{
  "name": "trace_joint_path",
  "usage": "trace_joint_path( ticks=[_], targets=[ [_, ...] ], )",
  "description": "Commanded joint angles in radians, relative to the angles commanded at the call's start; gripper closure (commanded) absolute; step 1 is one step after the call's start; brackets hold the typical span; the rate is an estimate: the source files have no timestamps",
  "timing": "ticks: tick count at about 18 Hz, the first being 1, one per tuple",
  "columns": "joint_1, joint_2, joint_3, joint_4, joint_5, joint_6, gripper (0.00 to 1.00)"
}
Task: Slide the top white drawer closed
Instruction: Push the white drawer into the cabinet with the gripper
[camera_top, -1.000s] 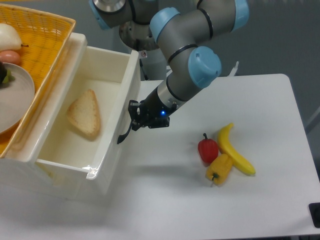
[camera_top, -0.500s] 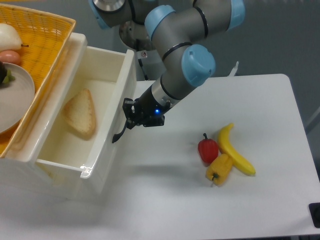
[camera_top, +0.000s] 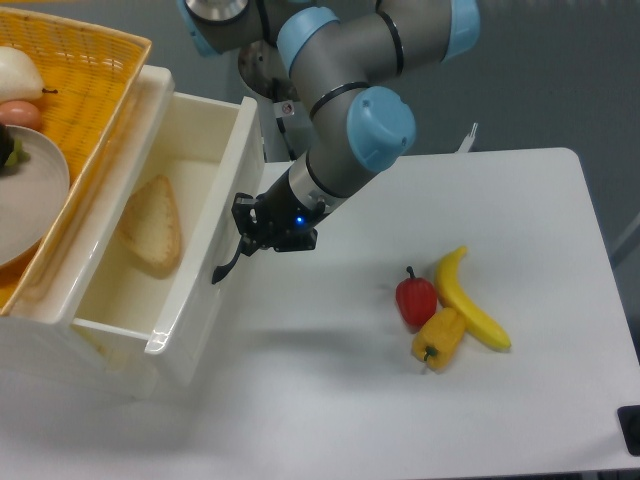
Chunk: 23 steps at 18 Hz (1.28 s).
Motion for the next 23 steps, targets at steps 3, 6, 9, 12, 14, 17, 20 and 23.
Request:
trace_joint_path(
  ticks=[3, 6, 9, 12, 14, 17, 20, 23],
  targets=[
    [-0.012, 0.0, 0.0, 0.0, 0.0, -0.002, 0.89],
    [-0.02, 0.009, 0.0, 0.0, -0.008, -0.006, 0.89],
    [-0.034, 0.011, 0.0, 0.0, -0.008, -0.009, 0.89],
    [-0.049, 0.011, 0.0, 0.0, -0.008, -0.014, 0.89],
    [-0.052, 0.012, -0.006, 0.0, -0.008, -0.014, 0.89],
    [-0.064, 0.012, -0.009, 0.002, -0.008, -0.014, 0.89],
    [-0.072, 0.012, -0.011, 0.002, -0.008, -0.015, 0.88],
    [-0.083, 0.012, -0.011, 0.003, -0.008, -0.015, 0.88]
  ],
)
